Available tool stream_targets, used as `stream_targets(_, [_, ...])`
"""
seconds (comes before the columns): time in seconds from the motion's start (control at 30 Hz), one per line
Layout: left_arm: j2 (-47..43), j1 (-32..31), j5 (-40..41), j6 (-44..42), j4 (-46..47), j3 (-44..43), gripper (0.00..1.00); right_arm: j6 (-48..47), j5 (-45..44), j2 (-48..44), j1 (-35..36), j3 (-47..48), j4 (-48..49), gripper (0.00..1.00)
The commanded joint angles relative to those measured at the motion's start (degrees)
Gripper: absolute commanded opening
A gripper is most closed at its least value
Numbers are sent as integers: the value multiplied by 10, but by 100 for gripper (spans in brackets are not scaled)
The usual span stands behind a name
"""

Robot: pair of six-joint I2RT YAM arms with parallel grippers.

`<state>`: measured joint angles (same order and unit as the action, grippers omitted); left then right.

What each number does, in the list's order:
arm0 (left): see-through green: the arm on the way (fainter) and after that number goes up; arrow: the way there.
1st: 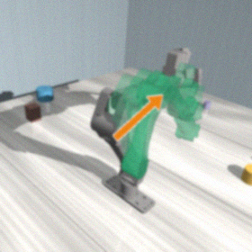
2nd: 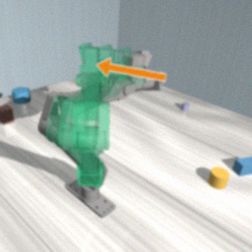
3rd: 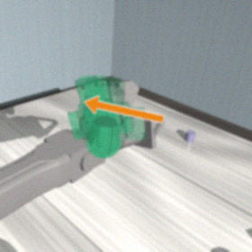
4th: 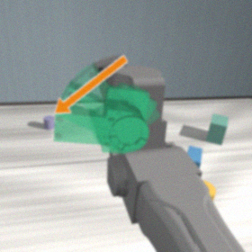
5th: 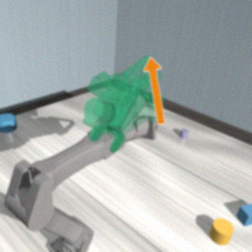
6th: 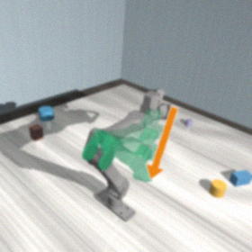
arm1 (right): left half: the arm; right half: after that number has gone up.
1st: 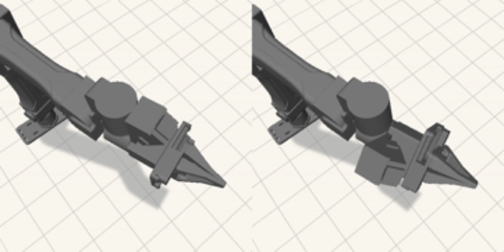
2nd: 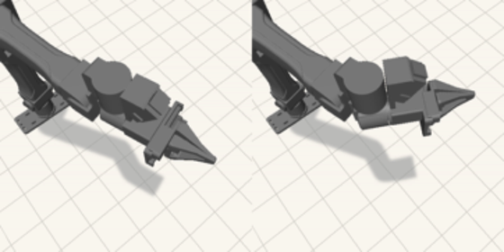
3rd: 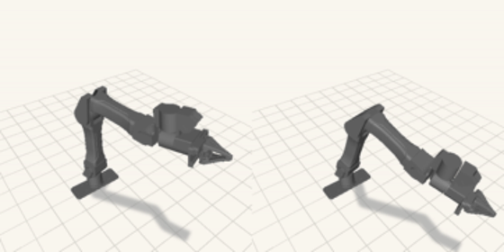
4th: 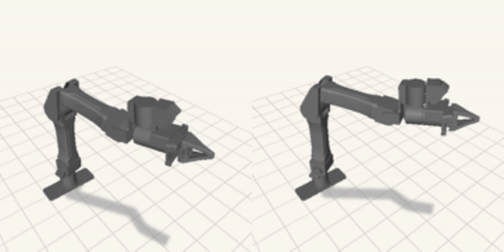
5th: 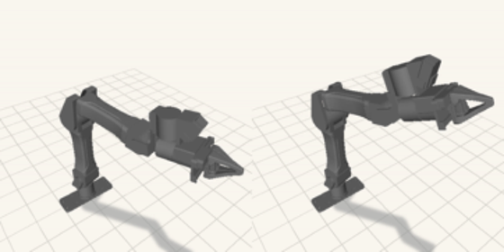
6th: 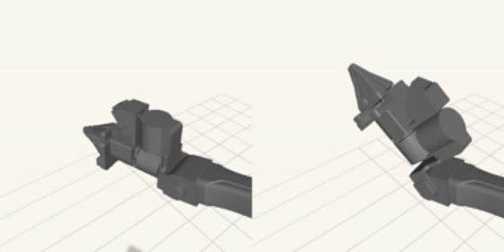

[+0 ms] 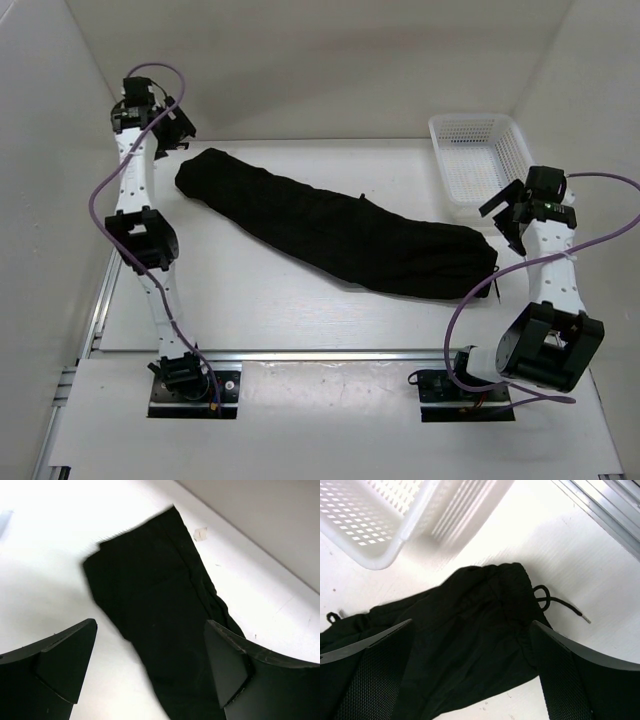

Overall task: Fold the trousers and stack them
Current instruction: Fold the trousers

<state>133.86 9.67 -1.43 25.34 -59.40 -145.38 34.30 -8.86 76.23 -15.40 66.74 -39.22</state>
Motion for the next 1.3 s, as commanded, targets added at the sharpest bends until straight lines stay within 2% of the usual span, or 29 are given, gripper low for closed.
stream_targets(0.0, [-113,32,33,-35,9,23,100,-7,-1,-27,-2,37,1,100])
stream_targets(0.07, [-151,39,59,-43,4,52,97,-13,5,-41,4,54,-5,100])
stream_targets(0.2, [-203,45,59,-31,15,158,87,-41,44,-59,36,71,-21,100])
stream_targets(0.27, [-208,45,40,-15,21,191,87,-46,44,-66,74,62,-35,100])
stream_targets(0.37, [-185,45,13,-7,21,205,98,-39,26,-78,118,43,-40,100])
stream_targets(0.53, [-128,40,-28,-13,21,205,99,-19,50,-85,146,-21,-40,100])
stream_targets(0.63, [-88,34,-33,-13,21,189,90,-2,78,-90,146,-60,-35,100])
stream_targets(0.7, [-57,29,-33,-13,12,172,90,3,78,-90,146,-74,-35,100])
stream_targets(0.83, [-26,18,-16,-11,-14,167,100,9,110,-96,146,-96,-35,100])
stream_targets(0.97, [-19,18,-16,1,-6,207,100,30,156,-108,133,-139,-40,100])
stream_targets(1.07, [25,7,-35,1,-6,179,100,54,186,-138,105,-197,-40,100])
stream_targets(1.17, [76,-10,-40,-4,-15,92,100,73,239,-161,65,-253,-13,100])
stream_targets(1.27, [116,-18,-45,-4,-28,47,100,102,270,-168,60,-288,23,100])
